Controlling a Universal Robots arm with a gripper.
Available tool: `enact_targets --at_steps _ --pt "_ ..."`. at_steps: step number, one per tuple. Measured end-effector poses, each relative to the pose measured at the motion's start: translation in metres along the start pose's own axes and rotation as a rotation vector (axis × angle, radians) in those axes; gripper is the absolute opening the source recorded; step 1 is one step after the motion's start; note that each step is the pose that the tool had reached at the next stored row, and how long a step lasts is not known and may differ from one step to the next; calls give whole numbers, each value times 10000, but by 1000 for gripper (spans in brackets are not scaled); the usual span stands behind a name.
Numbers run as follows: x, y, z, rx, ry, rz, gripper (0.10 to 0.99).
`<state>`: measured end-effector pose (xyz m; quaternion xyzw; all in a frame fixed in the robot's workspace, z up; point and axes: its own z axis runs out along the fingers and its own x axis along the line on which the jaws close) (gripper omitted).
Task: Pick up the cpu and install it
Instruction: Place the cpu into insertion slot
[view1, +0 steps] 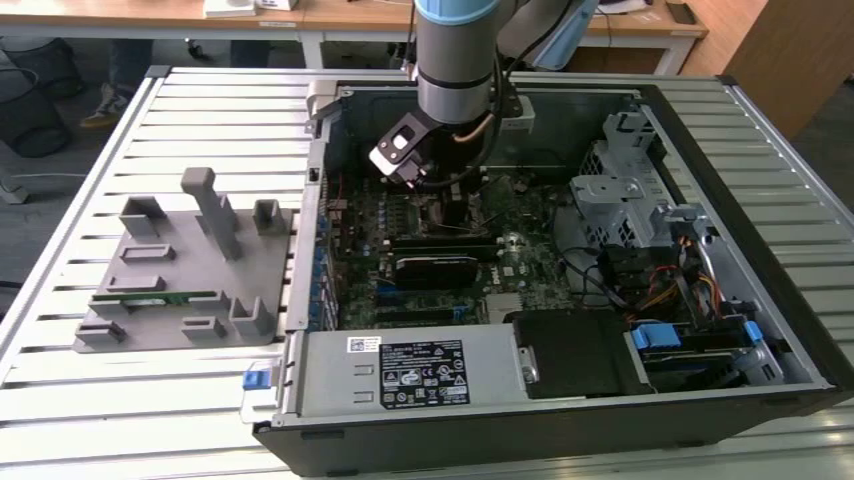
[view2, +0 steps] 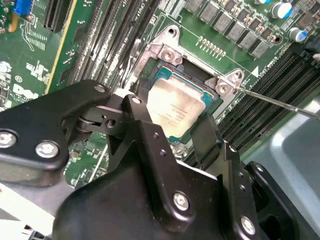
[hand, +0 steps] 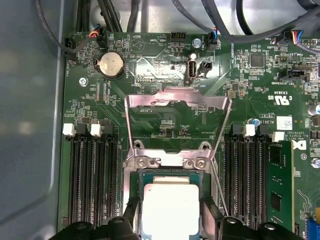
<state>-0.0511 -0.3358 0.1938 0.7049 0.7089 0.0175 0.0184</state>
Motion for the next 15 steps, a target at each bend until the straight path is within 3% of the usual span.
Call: enact_targets --at_steps 11,12,13,15 --pt "0 5 -97 1 -1 1 596" --pt "0 5 -108 1 0 1 533" --pt "0 6 -122 1 0 1 533" --pt "0 8 -150 8 1 0 412"
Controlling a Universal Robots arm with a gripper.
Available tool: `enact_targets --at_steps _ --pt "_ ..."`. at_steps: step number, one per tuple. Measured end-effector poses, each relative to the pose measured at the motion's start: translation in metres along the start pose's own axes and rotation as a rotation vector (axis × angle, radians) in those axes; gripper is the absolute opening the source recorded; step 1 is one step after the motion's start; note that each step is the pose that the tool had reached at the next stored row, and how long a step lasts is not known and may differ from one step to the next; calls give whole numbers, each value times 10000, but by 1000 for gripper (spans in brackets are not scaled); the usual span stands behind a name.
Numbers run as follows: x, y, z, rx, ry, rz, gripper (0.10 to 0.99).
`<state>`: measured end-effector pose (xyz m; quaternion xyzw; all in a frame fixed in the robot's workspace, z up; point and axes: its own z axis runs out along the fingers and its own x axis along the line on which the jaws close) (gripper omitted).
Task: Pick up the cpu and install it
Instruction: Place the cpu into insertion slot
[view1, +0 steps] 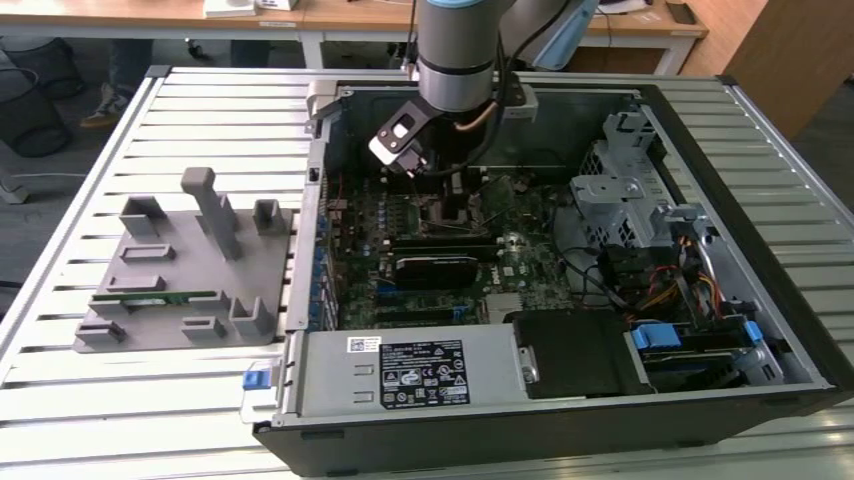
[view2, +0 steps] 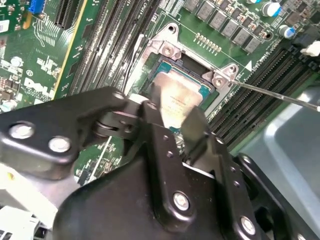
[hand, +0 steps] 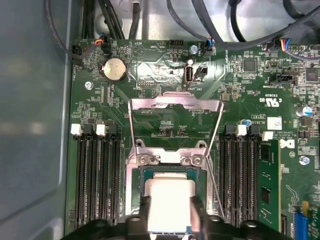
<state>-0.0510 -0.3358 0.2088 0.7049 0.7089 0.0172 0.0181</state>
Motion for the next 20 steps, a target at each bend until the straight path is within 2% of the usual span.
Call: enact_targets --at_steps 2,4,5,7,8,9,20 --pt "0 3 -29 18 -1 0 412" --pt "0 8 -58 46 -1 0 294" --pt "0 9 -70 61 0 0 294" --pt "0 12 -97 86 0 1 176" --pt "0 12 -110 91 -1 1 176" --pt "0 13 -122 93 -1 2 114" --pt "0 19 -222 100 0 0 114"
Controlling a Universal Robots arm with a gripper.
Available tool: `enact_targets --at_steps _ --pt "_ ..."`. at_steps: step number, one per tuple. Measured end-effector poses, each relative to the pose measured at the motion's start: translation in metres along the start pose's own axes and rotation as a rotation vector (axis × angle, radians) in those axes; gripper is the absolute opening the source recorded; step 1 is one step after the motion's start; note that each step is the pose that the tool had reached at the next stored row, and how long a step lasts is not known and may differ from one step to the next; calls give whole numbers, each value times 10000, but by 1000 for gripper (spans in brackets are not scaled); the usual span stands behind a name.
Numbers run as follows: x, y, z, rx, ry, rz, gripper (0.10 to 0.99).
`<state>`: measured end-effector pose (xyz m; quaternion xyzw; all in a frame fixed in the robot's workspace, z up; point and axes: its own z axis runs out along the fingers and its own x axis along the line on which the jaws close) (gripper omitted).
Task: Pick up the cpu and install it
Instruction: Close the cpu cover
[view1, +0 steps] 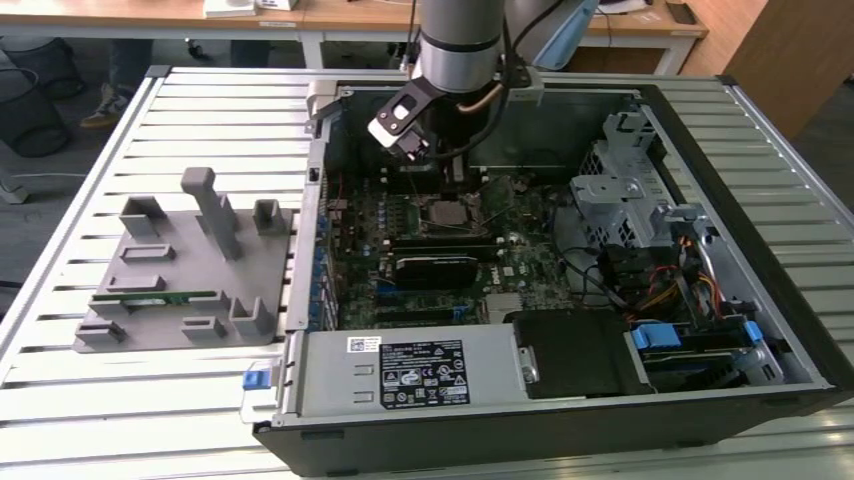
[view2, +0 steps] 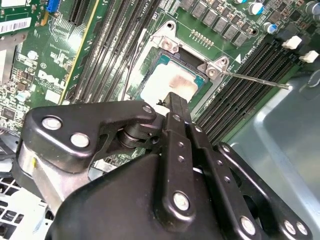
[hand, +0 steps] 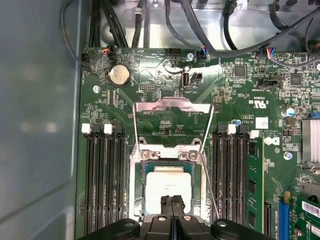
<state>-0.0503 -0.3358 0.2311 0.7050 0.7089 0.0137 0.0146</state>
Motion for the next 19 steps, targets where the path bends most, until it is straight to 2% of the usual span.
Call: enact_targets --at_steps 12,14,19 --pt "0 7 -172 0 0 0 114" --pt "0 9 -217 0 0 0 114" --pt "-1 15 -389 2 1 -1 114"
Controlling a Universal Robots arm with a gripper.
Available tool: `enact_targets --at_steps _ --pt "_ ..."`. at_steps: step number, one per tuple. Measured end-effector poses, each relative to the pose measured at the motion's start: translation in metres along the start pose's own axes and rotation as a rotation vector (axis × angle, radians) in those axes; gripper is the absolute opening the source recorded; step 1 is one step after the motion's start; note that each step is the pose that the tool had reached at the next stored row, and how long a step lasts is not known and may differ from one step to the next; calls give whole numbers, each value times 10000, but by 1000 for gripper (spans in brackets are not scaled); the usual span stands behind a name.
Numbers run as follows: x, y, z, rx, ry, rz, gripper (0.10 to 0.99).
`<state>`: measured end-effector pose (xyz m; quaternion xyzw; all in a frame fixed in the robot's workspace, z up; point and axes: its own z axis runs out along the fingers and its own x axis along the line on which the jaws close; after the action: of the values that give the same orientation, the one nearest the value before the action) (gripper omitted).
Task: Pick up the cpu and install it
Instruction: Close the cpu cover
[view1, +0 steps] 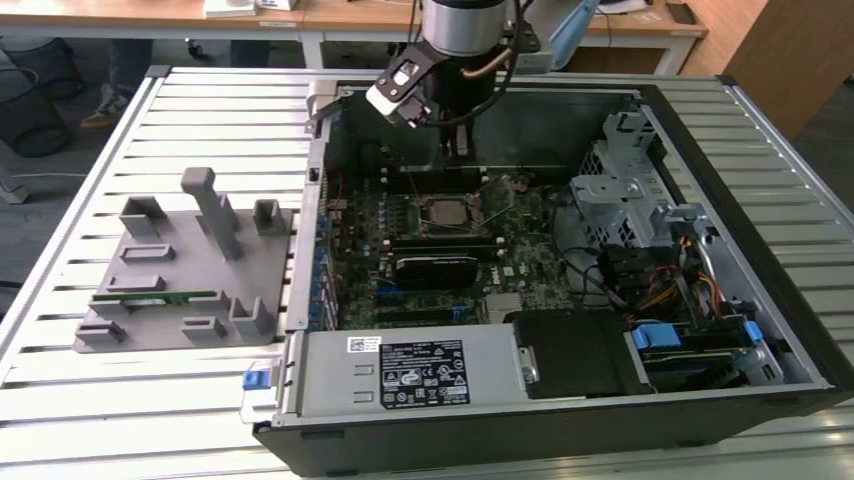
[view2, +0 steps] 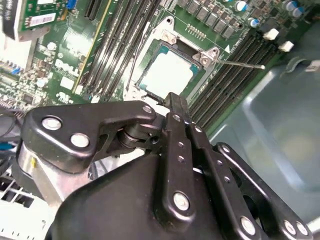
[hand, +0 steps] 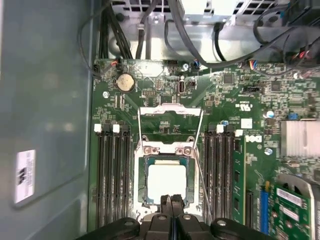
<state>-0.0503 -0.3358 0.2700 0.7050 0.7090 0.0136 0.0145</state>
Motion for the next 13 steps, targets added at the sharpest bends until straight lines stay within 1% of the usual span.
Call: enact_targets --at_steps 1,3,9,10,13 --pt "0 1 -28 1 2 0 114" --pt "-6 2 -39 0 5 -1 114" --pt "-117 4 -40 1 3 5 114" --pt "-127 21 -39 1 5 6 114" --pt "-131 148 -33 3 3 6 114"
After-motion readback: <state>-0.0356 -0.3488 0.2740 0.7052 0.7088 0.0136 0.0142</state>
